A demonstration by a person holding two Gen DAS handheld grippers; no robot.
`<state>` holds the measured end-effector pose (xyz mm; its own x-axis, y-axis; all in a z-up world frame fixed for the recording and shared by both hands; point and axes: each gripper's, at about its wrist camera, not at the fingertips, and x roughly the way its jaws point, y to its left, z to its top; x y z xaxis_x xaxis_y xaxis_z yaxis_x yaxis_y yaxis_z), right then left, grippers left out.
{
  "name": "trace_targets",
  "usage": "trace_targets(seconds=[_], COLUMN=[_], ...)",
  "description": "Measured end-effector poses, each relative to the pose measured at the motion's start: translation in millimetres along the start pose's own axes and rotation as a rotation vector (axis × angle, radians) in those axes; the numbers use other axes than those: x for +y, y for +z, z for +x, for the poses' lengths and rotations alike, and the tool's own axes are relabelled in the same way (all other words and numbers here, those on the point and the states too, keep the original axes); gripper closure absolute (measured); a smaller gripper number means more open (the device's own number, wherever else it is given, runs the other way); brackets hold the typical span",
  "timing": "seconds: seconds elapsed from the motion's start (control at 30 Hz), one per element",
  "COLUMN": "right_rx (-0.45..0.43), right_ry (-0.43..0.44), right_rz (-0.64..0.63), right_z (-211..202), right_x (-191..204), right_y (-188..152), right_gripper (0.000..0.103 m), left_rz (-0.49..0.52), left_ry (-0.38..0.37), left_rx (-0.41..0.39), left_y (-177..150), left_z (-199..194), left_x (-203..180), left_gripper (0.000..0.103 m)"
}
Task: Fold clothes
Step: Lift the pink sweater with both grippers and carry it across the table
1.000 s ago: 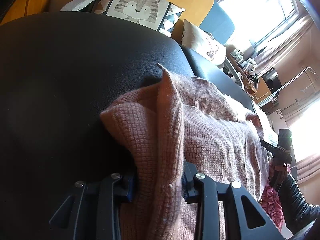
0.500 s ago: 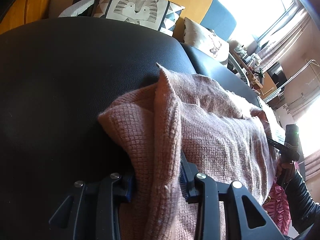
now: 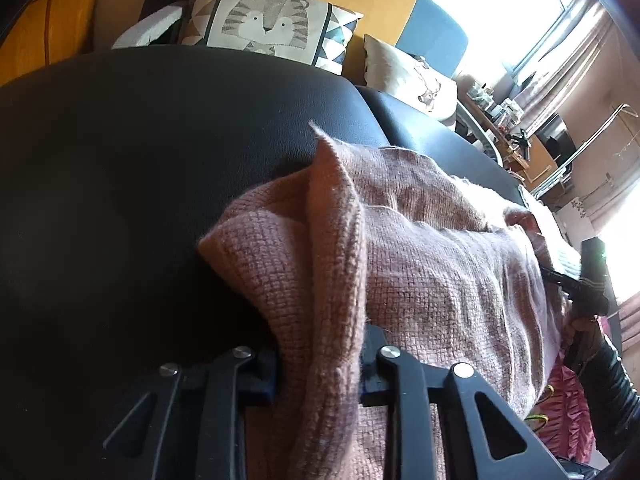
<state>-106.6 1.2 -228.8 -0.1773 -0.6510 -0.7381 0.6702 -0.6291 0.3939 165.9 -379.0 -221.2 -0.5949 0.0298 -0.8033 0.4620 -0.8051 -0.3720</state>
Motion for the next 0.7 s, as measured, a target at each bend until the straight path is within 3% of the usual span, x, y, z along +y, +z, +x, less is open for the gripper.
trace_targets(seconds=[0.3, 0.5, 0.7], right_rx=[-0.111, -0.143, -0.131], right_ry=[-0.054, -0.028, 0.027], right_rz=[-0.083, -0.153, -0.242], right_z=[-47, -59, -43], right_x=[39, 78, 131], right_y=[15, 34, 48], right_gripper=[0.081, 0.083, 0.083], left_rz=[-0.007, -0.028, -0.06], left_ry=[0.029, 0.02, 0.053], left_rx=[-0.071, -0.154, -0.223], left_y=[-4, -8, -16], left_z=[-27, -66, -116], left_x=[-3, 1, 23], left_gripper=[0.082, 0.082, 0.082])
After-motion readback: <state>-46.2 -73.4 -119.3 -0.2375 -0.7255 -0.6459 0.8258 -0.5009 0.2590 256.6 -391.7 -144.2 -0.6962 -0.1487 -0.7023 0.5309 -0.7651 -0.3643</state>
